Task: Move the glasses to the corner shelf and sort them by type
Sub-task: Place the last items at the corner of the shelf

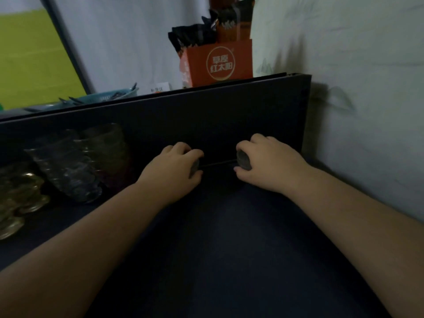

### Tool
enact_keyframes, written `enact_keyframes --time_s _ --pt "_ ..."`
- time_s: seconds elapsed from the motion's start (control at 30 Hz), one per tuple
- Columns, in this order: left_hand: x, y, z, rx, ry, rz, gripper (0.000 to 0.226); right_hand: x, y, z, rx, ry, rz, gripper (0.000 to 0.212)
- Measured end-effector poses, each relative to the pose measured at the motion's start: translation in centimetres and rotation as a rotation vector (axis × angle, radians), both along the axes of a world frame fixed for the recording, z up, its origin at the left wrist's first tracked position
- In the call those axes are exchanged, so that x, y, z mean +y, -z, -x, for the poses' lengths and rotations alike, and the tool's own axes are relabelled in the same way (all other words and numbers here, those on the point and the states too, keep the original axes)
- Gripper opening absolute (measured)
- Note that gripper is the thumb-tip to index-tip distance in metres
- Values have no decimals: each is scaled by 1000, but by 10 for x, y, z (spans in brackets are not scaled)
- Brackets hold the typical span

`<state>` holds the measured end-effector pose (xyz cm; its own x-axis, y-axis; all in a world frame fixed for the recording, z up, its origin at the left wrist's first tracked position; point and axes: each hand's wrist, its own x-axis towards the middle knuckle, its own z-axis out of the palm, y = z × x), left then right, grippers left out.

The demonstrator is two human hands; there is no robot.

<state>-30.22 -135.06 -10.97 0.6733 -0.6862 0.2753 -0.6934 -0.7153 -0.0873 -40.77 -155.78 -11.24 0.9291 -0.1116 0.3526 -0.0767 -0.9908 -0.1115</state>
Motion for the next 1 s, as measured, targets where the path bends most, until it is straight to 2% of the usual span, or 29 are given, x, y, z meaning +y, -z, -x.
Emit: enact_keyframes --time_s 0.23,0.37,0.57,0.8,0.9,1.0 --pt "17 -1 -5 -33 -130 10 60 16 1 3 31 -34 7 63" --pt "22 4 -1 -62 -194 32 65 16 1 6 50 -40 -86 70" --pt "37 2 -4 32 -176 125 73 28 3 8 23 -7 -254 83" --pt "63 0 22 148 -99 315 84 48 1 10 -80 -5 -375 96" --pt "102 -6 43 79 -25 327 83 66 -13 7 -187 -52 -435 95" --pt "147 -6 56 67 -90 396 79 92 -30 -5 -276 -100 -470 95"
